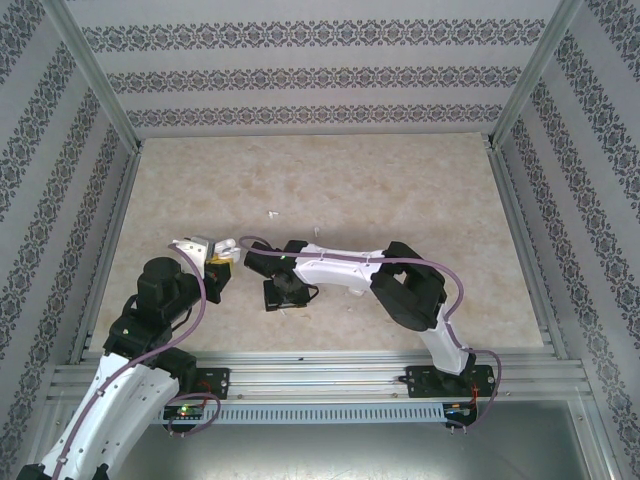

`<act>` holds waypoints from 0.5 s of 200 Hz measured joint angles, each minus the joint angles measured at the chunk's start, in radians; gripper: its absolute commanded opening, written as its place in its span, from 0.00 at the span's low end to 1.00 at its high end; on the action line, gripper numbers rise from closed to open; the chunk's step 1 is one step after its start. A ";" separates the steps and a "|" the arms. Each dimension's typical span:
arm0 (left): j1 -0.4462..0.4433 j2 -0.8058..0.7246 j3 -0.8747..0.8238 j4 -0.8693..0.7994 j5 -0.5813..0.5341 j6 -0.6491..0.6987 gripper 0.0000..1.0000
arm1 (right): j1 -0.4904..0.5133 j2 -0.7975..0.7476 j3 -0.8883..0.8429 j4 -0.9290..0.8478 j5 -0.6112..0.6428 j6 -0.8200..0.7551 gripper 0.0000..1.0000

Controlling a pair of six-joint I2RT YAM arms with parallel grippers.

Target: Insert wireless bluetooth earbuds into charging case

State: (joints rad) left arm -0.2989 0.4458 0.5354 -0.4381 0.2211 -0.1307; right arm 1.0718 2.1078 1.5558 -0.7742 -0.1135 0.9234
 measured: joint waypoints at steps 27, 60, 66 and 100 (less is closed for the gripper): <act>0.000 -0.001 0.000 0.000 0.018 0.000 0.00 | 0.000 0.006 0.002 0.000 -0.007 -0.007 0.43; 0.000 -0.001 0.000 0.000 0.046 0.000 0.00 | 0.000 0.016 0.009 -0.003 -0.008 -0.008 0.38; 0.000 -0.001 0.000 0.000 0.052 0.000 0.00 | 0.000 0.019 0.013 -0.001 -0.009 -0.011 0.32; 0.000 -0.004 -0.003 0.001 0.077 -0.006 0.00 | -0.001 0.031 0.029 -0.026 -0.010 -0.016 0.26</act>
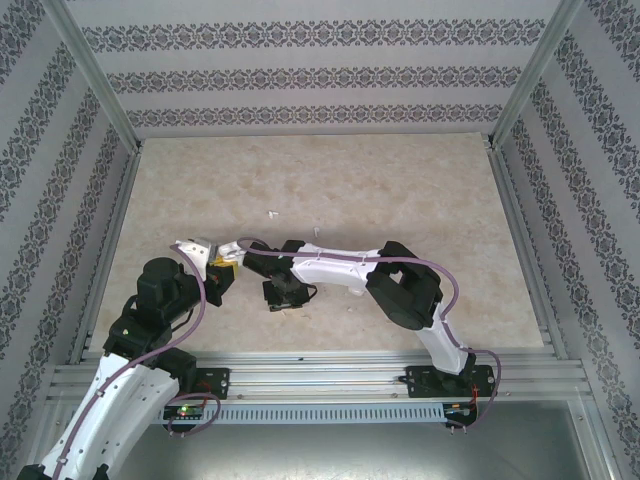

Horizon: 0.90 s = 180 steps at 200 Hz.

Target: Insert wireless bluetooth earbuds into charging case

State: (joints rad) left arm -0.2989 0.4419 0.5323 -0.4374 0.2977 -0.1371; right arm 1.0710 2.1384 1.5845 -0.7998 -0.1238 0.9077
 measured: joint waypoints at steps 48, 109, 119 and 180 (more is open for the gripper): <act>0.006 0.000 -0.003 0.004 0.012 0.001 0.00 | -0.002 -0.002 0.000 -0.003 0.004 -0.003 0.22; 0.006 0.003 -0.014 0.070 0.180 0.057 0.00 | -0.050 -0.225 -0.122 0.023 0.100 -0.004 0.21; 0.006 0.011 -0.015 0.100 0.221 0.067 0.00 | -0.061 -0.294 -0.134 0.024 0.129 -0.007 0.21; 0.006 0.127 -0.034 0.397 0.404 0.070 0.00 | -0.065 -0.690 -0.185 0.086 0.320 -0.043 0.24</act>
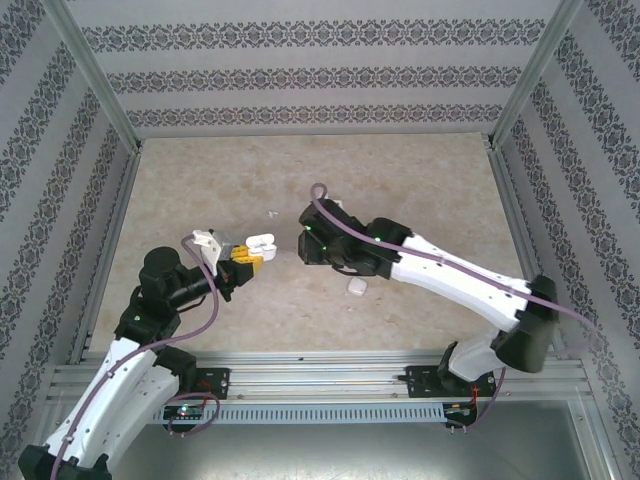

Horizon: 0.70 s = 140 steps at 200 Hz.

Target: Insert wireless bluetooth earbuds into charging case

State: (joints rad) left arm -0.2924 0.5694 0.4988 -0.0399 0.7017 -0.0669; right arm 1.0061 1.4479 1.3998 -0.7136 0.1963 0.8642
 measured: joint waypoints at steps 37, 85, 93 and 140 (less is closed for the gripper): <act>-0.004 0.094 -0.004 0.188 0.039 -0.022 0.00 | 0.043 -0.073 -0.010 0.064 0.047 -0.055 0.22; -0.090 0.196 -0.003 0.292 -0.007 -0.018 0.00 | 0.072 -0.109 -0.023 0.164 0.054 -0.139 0.18; -0.100 0.204 -0.003 0.297 -0.014 -0.016 0.00 | 0.077 -0.118 -0.032 0.192 0.053 -0.154 0.18; -0.108 0.210 -0.001 0.318 -0.032 -0.011 0.00 | 0.079 -0.131 -0.051 0.324 0.023 -0.229 0.18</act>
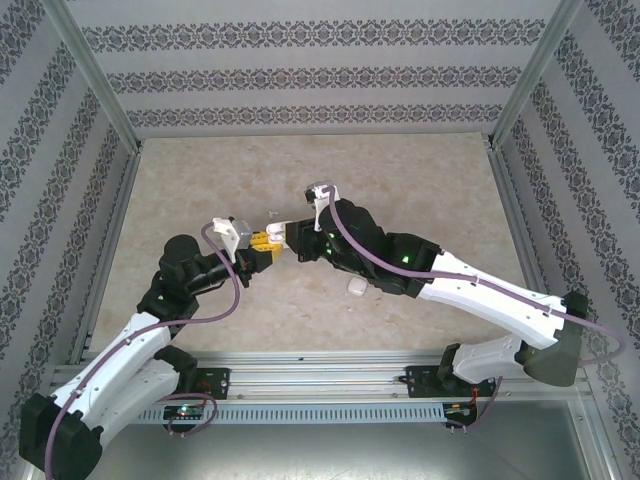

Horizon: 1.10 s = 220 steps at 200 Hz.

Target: Insert wireless bluetooth earbuds into charging case

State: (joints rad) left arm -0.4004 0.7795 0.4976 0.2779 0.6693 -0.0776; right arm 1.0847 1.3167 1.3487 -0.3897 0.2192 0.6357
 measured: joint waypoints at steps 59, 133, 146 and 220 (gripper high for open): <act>0.000 -0.031 0.000 0.014 -0.008 -0.003 0.00 | 0.000 0.054 0.000 0.089 -0.042 -0.052 0.18; -0.005 -0.051 -0.015 0.042 -0.024 -0.024 0.00 | -0.003 0.082 -0.024 0.161 -0.079 -0.029 0.18; -0.005 -0.058 -0.016 0.044 -0.027 -0.027 0.00 | -0.003 0.091 -0.024 0.164 -0.089 -0.024 0.18; -0.006 -0.073 -0.033 0.042 -0.050 -0.035 0.00 | -0.003 0.097 -0.052 0.201 -0.101 -0.005 0.17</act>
State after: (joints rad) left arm -0.4061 0.7067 0.4644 0.3199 0.6197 -0.1131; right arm 1.0817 1.4136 1.2968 -0.1890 0.1177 0.6304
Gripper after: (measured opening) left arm 0.151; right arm 0.172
